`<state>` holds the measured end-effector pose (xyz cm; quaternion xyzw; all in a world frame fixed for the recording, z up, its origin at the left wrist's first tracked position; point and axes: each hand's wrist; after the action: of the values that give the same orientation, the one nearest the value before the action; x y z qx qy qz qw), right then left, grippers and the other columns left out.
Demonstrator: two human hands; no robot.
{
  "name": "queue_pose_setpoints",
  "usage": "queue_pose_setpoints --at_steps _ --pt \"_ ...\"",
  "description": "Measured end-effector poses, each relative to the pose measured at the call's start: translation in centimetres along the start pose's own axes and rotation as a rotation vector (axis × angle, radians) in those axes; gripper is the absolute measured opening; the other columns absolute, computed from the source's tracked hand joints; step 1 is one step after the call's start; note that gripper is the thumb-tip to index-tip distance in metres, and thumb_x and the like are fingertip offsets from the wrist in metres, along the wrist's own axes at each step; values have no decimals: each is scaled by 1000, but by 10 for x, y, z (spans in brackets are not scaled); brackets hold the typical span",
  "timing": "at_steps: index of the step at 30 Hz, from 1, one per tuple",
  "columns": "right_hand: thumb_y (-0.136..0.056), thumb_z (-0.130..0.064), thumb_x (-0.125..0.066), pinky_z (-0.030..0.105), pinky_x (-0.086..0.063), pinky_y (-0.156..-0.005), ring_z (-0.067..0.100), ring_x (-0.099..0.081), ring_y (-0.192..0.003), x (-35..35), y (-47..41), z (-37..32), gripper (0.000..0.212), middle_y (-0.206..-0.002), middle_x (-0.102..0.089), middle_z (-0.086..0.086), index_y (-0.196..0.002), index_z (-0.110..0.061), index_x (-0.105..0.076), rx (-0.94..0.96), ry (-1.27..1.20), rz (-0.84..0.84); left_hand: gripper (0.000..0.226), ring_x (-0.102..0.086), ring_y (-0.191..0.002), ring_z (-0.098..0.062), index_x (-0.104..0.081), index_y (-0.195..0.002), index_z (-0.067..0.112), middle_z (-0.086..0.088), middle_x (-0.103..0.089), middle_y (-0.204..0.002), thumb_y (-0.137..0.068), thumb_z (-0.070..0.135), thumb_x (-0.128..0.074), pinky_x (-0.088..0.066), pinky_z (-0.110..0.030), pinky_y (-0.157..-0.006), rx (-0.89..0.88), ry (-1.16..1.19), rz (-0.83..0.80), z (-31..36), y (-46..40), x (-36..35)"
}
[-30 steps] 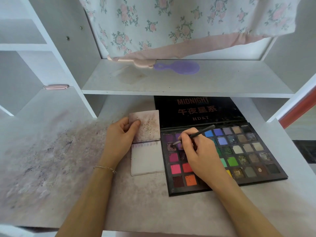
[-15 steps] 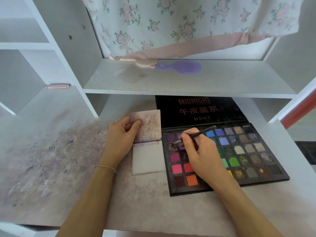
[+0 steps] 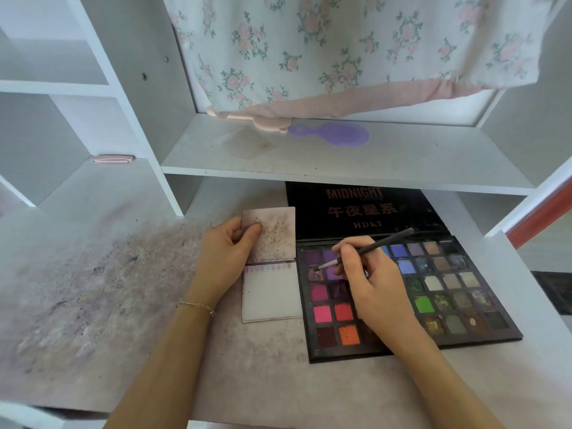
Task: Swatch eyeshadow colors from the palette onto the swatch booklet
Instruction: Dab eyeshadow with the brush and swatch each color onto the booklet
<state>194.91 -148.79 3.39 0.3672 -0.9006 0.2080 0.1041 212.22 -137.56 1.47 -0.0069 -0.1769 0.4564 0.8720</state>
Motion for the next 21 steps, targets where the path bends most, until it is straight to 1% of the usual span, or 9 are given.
queue_pose_setpoints --at_steps 1,4,8,9,11,13,17,19,21 --pt "-93 -20 -46 12 -46 -56 3 -59 -64 -1 -1 -2 19 -66 -59 -5 -79 -29 -55 -18 -32 -12 11 -67 -77 -14 -65 -82 27 4 -71 -81 -88 22 -57 -54 -23 -68 6 5 -4 0 0 1" --pt "-91 -24 -48 26 -51 -60 15 -61 -68 -10 -4 -9 16 -74 -63 -1 -79 -28 -57 -75 -68 -120 12 -69 -83 -18 -69 -82 26 2 -73 -83 -86 23 -59 -56 -30 -74 80 123 -51 0 -2 4" --pt "-90 -16 -50 15 -49 -65 1 -62 -74 -33 -7 -17 17 -71 -65 -10 -81 -29 -57 -93 -101 -252 12 -69 -85 -20 -72 -82 21 -1 -73 -86 -85 23 -61 -56 -41 -81 131 206 -82 1 -3 10" --pt "-90 -14 -50 16 -49 -65 2 -62 -74 -39 -8 -19 19 -71 -64 -10 -81 -30 -57 -88 -102 -258 13 -69 -85 -21 -72 -83 18 -4 -73 -85 -85 23 -60 -55 -43 -81 125 198 -87 1 -3 11" --pt "-88 -13 -51 31 -53 -64 17 -64 -73 -49 -11 -21 20 -71 -64 -3 -78 -29 -55 -84 -91 -241 19 -67 -82 -25 -69 -85 6 -18 -70 -85 -86 23 -60 -53 -52 -80 104 172 -107 2 -3 11" --pt "-85 -14 -53 47 -50 -66 34 -61 -73 -57 -14 -21 17 -71 -63 7 -75 -27 -54 -79 -71 -222 28 -59 -76 -28 -63 -85 -6 -34 -61 -87 -86 22 -60 -47 -58 -79 97 166 -111 2 -3 11" --pt "-83 -12 -55 37 -47 -61 24 -58 -67 -65 -16 -16 19 -68 -61 5 -72 -27 -55 -40 -13 -195 24 -56 -68 -25 -65 -80 -3 -28 -64 -77 -86 20 -61 -49 -50 -69 76 139 -78 3 -2 10" --pt "-82 -11 -56 35 -48 -61 20 -58 -67 -65 -16 -12 19 -69 -61 4 -73 -27 -56 -49 -13 -180 21 -62 -73 -32 -68 -83 -1 -24 -68 -82 -86 18 -60 -51 -50 -74 88 150 -63 3 -2 9" --pt "-83 -11 -56 34 -49 -61 21 -60 -69 -65 -16 -10 18 -70 -63 4 -73 -27 -56 -59 -6 -176 17 -64 -75 -26 -70 -84 2 -18 -71 -82 -86 16 -60 -52 -45 -74 101 159 -55 3 -2 9"
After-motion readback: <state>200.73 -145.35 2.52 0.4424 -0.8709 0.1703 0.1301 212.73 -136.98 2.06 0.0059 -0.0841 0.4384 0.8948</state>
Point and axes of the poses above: each hand's wrist, its own y-axis away from the middle knuckle, its own x-axis out of the back of the hand, z = x × y
